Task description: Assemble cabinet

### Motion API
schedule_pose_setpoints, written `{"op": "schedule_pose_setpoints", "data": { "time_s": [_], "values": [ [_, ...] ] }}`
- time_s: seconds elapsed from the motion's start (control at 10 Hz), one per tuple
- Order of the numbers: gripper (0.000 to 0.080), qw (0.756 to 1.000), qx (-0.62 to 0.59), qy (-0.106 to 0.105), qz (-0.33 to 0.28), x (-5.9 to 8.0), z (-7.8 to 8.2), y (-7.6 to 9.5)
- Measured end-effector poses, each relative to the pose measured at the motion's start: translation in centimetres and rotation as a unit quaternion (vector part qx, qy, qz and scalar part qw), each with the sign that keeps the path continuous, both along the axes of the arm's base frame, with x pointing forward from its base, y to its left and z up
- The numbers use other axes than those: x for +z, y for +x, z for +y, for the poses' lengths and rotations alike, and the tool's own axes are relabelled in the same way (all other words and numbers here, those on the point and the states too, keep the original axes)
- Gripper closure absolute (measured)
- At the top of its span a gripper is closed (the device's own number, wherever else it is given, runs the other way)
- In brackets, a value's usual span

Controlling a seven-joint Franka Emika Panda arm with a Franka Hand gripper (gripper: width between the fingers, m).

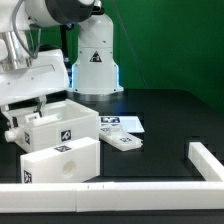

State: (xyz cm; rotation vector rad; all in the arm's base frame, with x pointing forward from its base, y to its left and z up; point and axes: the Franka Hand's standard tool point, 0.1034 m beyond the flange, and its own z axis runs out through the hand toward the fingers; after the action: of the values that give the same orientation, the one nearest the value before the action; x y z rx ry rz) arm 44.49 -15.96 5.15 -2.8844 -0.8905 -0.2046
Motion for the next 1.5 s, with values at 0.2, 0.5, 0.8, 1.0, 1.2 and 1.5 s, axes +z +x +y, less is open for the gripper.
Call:
{"op": "schedule_pose_setpoints", "data": {
  "time_s": [0.2, 0.5, 0.8, 1.0, 1.2, 1.5],
  "values": [
    [0.0407, 1.000, 0.007, -0.006, -0.005, 0.7, 0.5, 0.2],
    [0.0407, 1.000, 0.009, 0.005, 0.009, -2.4, -0.6, -1.1],
    [0.0421, 1.000, 0.007, 0.006, 0.008, -2.6, -0.9, -0.9],
    [0.0092, 1.000, 0.005, 0.006, 0.008, -2.6, -0.9, -0.8],
    [0.0020, 1.000, -0.019, 0.007, 0.008, -1.3, -0.6, -0.3],
    [0.0004, 1.000, -0.027, 0.006, 0.006, -0.7, 0.2, 0.5]
  ]
}}
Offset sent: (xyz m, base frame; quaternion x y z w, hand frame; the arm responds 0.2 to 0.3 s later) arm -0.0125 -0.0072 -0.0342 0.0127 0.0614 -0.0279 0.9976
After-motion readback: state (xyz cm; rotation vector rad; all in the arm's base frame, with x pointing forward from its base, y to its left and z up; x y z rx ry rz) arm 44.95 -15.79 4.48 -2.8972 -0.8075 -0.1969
